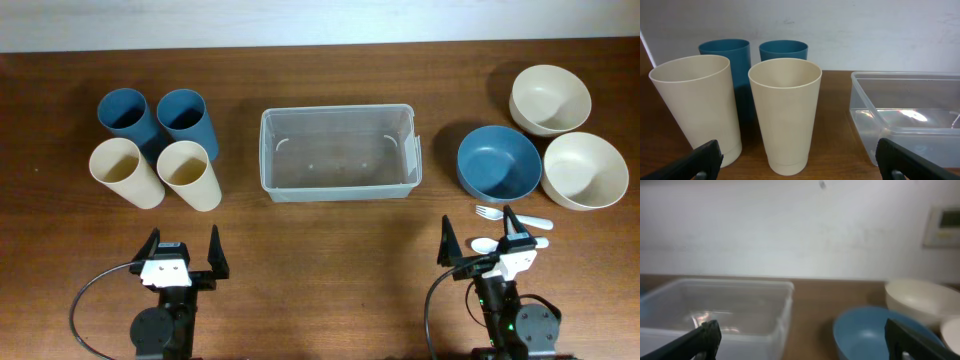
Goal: Pack container
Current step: 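Move the right gripper toward the blue bowl's near rim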
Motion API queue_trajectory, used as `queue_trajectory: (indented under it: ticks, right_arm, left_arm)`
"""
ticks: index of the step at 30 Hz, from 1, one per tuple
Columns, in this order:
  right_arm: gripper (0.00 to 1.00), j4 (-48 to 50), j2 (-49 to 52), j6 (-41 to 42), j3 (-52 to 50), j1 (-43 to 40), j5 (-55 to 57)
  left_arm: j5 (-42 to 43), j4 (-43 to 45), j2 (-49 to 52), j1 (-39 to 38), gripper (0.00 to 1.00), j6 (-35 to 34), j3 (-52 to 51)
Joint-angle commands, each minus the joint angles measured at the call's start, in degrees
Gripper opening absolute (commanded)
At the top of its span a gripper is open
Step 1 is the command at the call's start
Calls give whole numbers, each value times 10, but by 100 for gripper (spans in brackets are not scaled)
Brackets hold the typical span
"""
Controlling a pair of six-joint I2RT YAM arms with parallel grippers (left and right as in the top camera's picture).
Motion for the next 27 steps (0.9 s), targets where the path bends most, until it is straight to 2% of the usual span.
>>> queue_trajectory:
  ticks: [1, 3, 6, 12, 15, 18, 20, 23, 27]
  right_arm:
    - [99, 9, -2, 0, 37, -4, -23]
    - [99, -16, 7, 2, 70, -4, 4]
    - [99, -95, 35, 49, 136, -5, 66]
    - [99, -235, 168, 51, 316, -5, 101]
    - [99, -289, 242, 52, 402, -5, 79]
    - [99, -334, 309, 52, 476, -5, -18]
    - [99, -360, 341, 51, 498, -5, -56]
    - [99, -360, 374, 57, 503, -5, -52]
    - [99, -365, 408, 182, 513, -14, 44]
  left_arm:
    - [-4, -4, -5, 3, 100, 7, -1]
    - [-3, -4, -5, 3, 100, 7, -1]
    - [-4, -4, -5, 3, 100, 7, -1]
    - [-4, -4, -5, 3, 100, 7, -1]
    - [-4, -5, -5, 3, 100, 7, -1]
    - [-3, -5, -5, 3, 100, 7, -1]
    - [-4, -5, -5, 3, 100, 7, -1]
    - [-3, -4, -5, 3, 100, 7, -1]
    - [-4, -5, -5, 3, 100, 7, -1]
